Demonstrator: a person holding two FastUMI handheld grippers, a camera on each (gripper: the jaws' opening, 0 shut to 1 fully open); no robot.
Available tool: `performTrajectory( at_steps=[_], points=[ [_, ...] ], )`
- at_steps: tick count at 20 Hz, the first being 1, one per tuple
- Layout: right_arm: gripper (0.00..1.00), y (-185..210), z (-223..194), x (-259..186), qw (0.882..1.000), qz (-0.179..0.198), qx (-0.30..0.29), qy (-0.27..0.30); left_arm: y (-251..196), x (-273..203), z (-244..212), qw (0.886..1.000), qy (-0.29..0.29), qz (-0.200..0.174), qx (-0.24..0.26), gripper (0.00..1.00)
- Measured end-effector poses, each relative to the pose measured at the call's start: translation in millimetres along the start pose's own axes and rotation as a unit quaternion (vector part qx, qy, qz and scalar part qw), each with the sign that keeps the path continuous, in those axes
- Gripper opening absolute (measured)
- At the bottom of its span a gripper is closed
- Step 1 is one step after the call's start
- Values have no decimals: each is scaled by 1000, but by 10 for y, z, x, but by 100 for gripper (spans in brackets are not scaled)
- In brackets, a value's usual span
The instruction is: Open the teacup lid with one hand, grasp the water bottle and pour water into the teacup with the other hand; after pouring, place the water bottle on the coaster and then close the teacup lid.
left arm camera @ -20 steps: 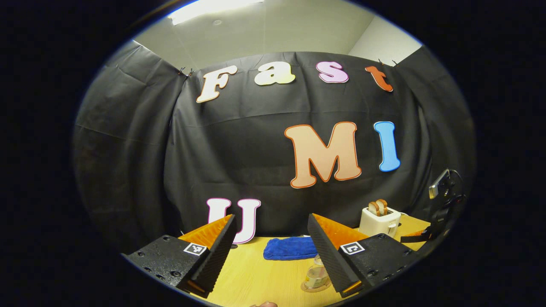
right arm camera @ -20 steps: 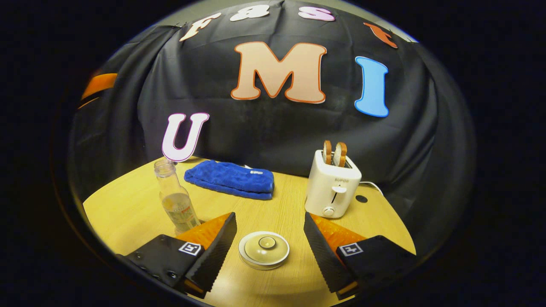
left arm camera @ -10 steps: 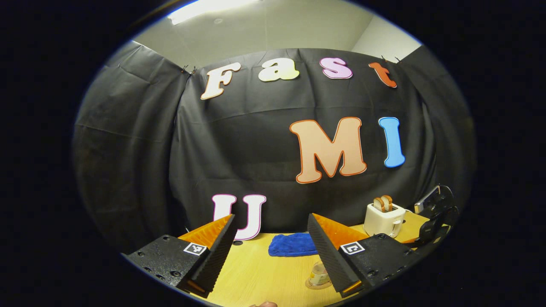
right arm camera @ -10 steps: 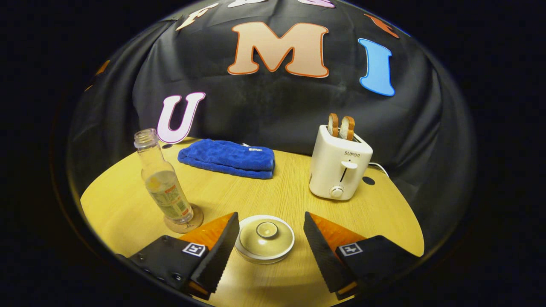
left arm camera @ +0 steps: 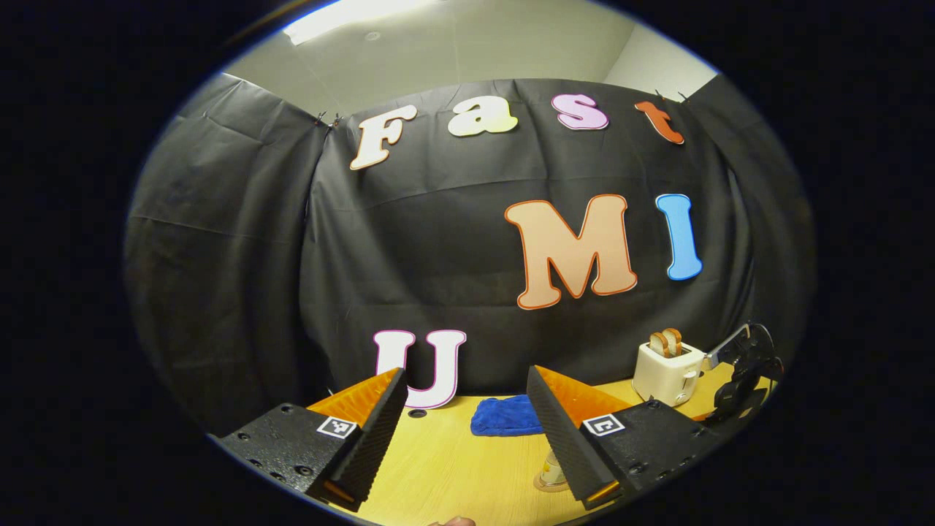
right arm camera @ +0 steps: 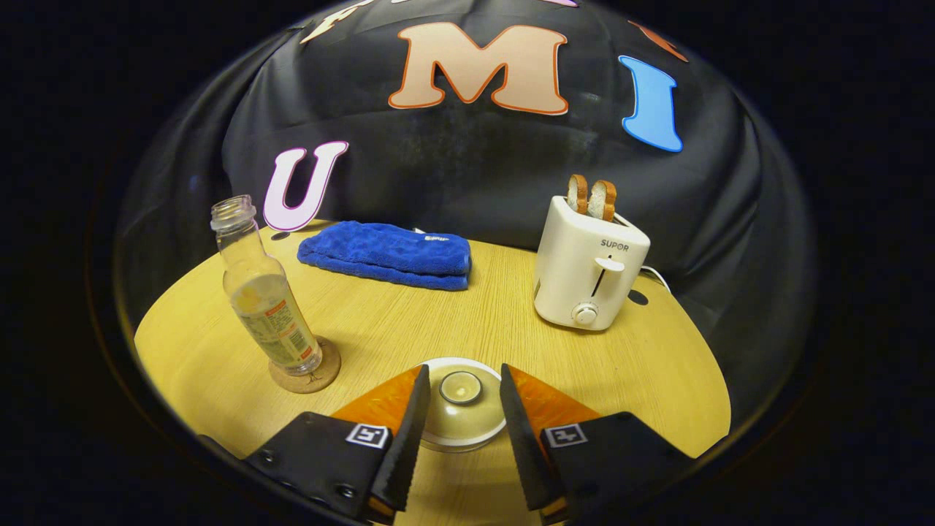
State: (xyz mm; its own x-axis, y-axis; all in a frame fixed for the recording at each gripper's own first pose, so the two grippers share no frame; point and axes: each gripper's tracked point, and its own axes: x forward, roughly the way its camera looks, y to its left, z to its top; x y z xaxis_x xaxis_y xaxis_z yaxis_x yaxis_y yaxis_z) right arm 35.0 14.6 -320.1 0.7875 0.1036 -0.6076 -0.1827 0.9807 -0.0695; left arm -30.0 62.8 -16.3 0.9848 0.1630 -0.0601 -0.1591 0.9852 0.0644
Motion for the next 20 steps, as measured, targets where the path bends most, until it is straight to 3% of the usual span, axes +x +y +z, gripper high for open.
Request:
performTrajectory(
  at_steps=[2,4,6,10,14,20],
  points=[
    [61,13,-29,24,1000,2,-6,4,-7,25,-21,1000,3,-3,0,96],
    [61,30,-40,39,1000,5,-10,5,-10,27,-28,1000,4,-3,-1,96],
    [36,14,9,31,1000,-5,-18,-1,-3,40,-35,1000,4,-4,-1,96],
    [35,30,9,46,1000,-5,-24,1,-26,69,-57,1000,6,-8,-2,96],
    [27,37,10,46,1000,-3,-25,7,-60,66,-78,1000,8,-13,-8,96],
    [27,53,25,27,1000,4,-4,15,-58,56,-166,1000,14,-14,-17,96]
  ],
)
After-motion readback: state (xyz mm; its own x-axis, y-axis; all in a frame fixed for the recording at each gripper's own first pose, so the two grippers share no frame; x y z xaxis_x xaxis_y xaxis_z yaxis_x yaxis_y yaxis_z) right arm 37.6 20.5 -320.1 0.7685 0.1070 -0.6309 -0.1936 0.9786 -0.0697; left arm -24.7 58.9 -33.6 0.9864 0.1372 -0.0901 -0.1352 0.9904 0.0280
